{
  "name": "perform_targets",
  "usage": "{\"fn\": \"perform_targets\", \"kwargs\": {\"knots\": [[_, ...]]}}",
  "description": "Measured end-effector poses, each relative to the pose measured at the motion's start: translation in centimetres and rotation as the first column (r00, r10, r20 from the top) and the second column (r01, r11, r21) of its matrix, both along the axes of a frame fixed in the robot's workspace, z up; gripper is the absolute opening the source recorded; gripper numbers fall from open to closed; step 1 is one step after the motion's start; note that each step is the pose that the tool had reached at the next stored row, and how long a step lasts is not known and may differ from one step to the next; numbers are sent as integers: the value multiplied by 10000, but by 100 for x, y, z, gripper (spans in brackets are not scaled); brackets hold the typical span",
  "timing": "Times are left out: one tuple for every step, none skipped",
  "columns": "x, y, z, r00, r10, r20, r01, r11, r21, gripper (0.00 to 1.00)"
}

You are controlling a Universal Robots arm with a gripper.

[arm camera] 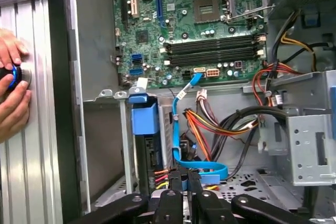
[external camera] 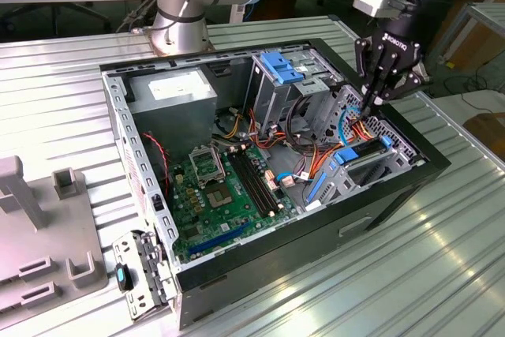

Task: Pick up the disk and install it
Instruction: 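Insert the second disk wire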

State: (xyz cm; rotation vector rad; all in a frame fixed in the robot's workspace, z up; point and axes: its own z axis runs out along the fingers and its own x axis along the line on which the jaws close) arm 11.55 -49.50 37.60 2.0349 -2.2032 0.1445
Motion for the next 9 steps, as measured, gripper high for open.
{"fn": "perform_targets", "kwargs": {"knots": [[-7, -39, -6, 10000, 12, 3, -12, 10000, 18, 16], [-14, -53, -11, 10000, 19, 10, -19, 10000, 44, 16], [-26, -75, -20, 10000, 35, 56, -36, 10000, 69, 16], [-33, -94, -32, 9998, 112, 150, -114, 9999, 73, 16], [-36, -109, -41, 9995, 223, 231, -224, 9997, 71, 16], [-38, -118, -47, 9992, 294, 266, -296, 9995, 69, 16], [-40, -123, -53, 9990, 336, 293, -338, 9994, 71, 16], [-47, -130, -59, 9987, 377, 337, -379, 9993, 68, 16], [-64, -136, -67, 9984, 396, 404, -399, 9992, 64, 16]]}}
